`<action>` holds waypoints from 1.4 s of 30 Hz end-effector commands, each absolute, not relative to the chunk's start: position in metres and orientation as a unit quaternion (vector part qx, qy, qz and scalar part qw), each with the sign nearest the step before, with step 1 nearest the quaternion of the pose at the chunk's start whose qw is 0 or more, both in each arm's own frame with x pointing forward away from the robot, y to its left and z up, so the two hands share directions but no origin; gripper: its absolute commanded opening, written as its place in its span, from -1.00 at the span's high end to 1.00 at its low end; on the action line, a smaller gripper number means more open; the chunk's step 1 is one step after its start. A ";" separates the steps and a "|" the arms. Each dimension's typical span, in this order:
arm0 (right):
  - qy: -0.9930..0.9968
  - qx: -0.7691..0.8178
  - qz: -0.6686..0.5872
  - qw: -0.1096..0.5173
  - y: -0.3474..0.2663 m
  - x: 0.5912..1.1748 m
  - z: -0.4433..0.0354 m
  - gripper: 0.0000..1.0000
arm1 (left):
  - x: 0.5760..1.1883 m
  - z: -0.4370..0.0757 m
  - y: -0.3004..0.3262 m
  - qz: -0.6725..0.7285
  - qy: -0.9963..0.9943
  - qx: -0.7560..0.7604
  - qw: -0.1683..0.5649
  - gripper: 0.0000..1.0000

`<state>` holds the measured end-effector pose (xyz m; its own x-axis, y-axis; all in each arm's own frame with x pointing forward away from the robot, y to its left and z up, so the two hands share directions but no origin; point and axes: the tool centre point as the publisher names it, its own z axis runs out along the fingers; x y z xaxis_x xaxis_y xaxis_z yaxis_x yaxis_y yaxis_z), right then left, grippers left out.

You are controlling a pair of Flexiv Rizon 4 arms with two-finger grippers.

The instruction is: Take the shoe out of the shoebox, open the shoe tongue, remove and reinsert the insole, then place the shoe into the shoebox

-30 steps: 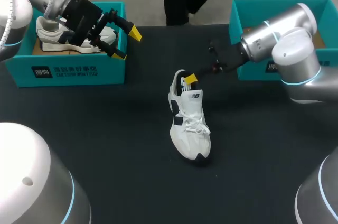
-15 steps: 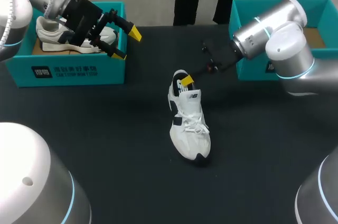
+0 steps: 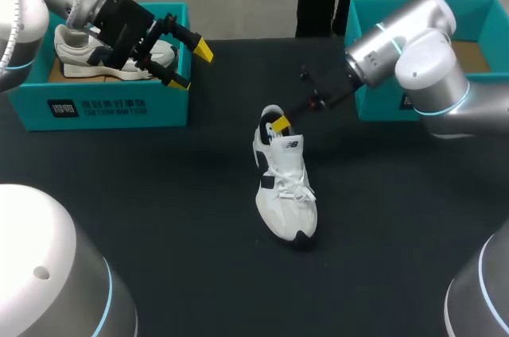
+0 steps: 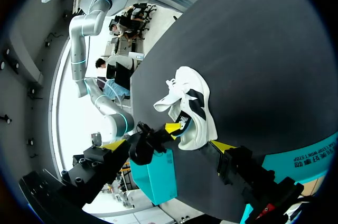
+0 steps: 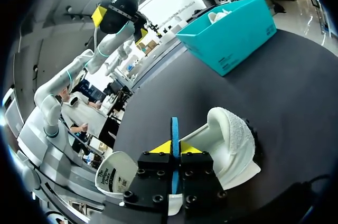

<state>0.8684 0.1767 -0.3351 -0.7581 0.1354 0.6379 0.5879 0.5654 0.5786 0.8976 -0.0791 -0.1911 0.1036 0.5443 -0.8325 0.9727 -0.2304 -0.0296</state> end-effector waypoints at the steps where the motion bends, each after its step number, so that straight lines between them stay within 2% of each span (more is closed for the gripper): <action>1: -0.843 -0.214 -0.407 0.277 0.179 0.869 -0.337 1.00 | 0.898 -0.191 -0.079 -0.378 0.552 0.688 0.282 -1.00; 18: -0.848 -0.208 -0.400 0.277 0.184 0.869 -0.332 1.00 | 0.898 -0.191 -0.079 -0.378 0.552 0.688 0.282 -1.00; 19: -0.849 -0.208 -0.400 0.276 0.184 0.869 -0.331 0.90 | 0.898 -0.191 -0.079 -0.378 0.552 0.688 0.282 -1.00; 29: -0.856 -0.210 -0.391 0.265 0.182 0.874 -0.326 0.39 | 0.898 -0.191 -0.079 -0.378 0.552 0.688 0.282 -1.00; 37: -0.858 -0.213 -0.389 0.259 0.182 0.874 -0.323 0.16 | 0.898 -0.191 -0.079 -0.378 0.552 0.688 0.282 -1.00; 42: -0.861 -0.217 -0.387 0.250 0.179 0.875 -0.318 0.11 | 0.898 -0.191 -0.079 -0.378 0.552 0.688 0.282 -1.00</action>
